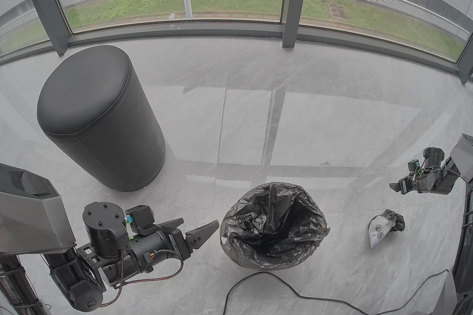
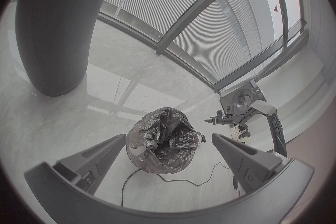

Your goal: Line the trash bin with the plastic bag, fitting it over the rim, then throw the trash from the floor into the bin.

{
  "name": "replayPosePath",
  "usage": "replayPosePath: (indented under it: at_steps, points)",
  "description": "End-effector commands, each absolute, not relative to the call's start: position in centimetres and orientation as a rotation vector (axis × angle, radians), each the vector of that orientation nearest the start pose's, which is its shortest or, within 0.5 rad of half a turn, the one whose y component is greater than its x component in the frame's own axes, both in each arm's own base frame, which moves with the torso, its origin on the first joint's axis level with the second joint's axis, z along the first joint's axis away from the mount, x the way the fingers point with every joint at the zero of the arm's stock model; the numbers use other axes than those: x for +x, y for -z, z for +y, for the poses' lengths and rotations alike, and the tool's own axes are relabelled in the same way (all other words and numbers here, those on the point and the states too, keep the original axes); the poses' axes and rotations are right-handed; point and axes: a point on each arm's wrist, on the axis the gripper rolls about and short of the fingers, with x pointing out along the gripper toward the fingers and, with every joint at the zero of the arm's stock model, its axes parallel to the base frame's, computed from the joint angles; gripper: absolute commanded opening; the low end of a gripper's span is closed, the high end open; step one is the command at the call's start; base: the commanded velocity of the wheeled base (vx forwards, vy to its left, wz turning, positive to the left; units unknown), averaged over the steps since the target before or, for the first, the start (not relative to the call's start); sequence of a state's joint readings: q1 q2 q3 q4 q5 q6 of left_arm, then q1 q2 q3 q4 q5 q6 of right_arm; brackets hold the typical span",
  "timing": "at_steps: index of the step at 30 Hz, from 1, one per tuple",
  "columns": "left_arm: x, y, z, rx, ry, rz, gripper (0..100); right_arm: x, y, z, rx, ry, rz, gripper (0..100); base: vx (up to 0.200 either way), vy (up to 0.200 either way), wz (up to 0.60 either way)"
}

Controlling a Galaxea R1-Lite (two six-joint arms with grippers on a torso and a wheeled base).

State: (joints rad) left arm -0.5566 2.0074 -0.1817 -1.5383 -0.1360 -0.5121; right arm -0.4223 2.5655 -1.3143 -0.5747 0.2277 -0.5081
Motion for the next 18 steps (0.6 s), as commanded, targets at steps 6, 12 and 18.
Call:
replayPosePath:
  at_steps: [6,12,18]
  points:
    - [21.5,-4.5,-14.0,-0.415,0.594,0.491,100,45.7,5.0,-24.1,-0.504,-0.115,0.651,100,0.0,0.0,0.0]
    - [21.3,-4.5,-13.9,-0.412,0.594,0.497,100,44.8,5.1,-25.4,-0.552,-0.282,0.716,100,0.0,0.0,0.0]
    - [21.6,-3.8,-14.1,-0.407,0.589,0.516,100,42.4,5.4,-26.9,-0.599,-0.445,0.749,100,0.0,0.0,0.0]
